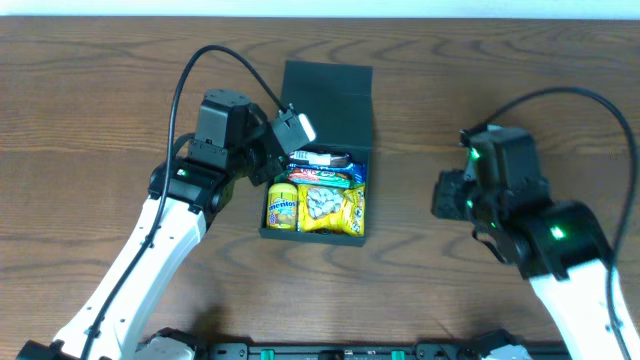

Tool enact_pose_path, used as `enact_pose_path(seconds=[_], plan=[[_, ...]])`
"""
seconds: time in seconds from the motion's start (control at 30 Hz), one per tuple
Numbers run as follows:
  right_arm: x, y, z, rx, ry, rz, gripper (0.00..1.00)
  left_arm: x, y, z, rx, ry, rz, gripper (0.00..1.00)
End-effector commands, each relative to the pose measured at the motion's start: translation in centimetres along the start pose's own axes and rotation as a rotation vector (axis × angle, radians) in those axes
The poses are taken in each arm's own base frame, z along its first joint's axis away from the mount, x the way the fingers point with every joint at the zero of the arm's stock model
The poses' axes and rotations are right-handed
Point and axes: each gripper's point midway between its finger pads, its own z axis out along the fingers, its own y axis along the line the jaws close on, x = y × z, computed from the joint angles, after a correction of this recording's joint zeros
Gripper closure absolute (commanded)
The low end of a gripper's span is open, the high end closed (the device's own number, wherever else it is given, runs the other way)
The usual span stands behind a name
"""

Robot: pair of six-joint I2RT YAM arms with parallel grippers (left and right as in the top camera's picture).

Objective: Pack container
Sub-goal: 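Lower the Dairy Milk bar into the box and release it, then move both grippers to the box lid's two edges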

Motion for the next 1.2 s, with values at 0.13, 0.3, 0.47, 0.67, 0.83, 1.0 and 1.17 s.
enact_pose_path(seconds=[0.13,0.3,0.47,0.67,0.83,1.0,1.17], plan=[[-0.7,2.6,7.1,-0.093,0.128,-0.047,0.99,1.0,-1.3,0.1,0.048,0.050,-0.196,0.94],[-0.5,3.3,13.7,-0.219,0.264,0.053,0.99,4.4,2.2,-0.3,-0.173,0.170,-0.566,0.94],[-0.9,3.6,19.0,-0.403,0.342,0.196,0.98,8.6,4.2,-0.4,-0.215,0.209,-0.957,0.94],[-1.1,4.5,23.0,-0.508,0.356,0.281,0.99,11.8,2.4,3.7,0.050,0.232,-1.206,0.94],[-1.2,5.4,24.9,-0.583,0.370,0.344,0.98,13.0,1.8,8.2,0.153,0.210,-1.340,0.94],[-2.2,5.8,25.7,-0.612,0.337,0.379,0.98,12.8,3.1,12.3,0.220,0.132,-1.460,0.94],[-2.6,6.3,26.1,-0.642,0.337,0.418,0.99,11.5,4.5,14.6,0.311,0.098,-1.485,0.94]])
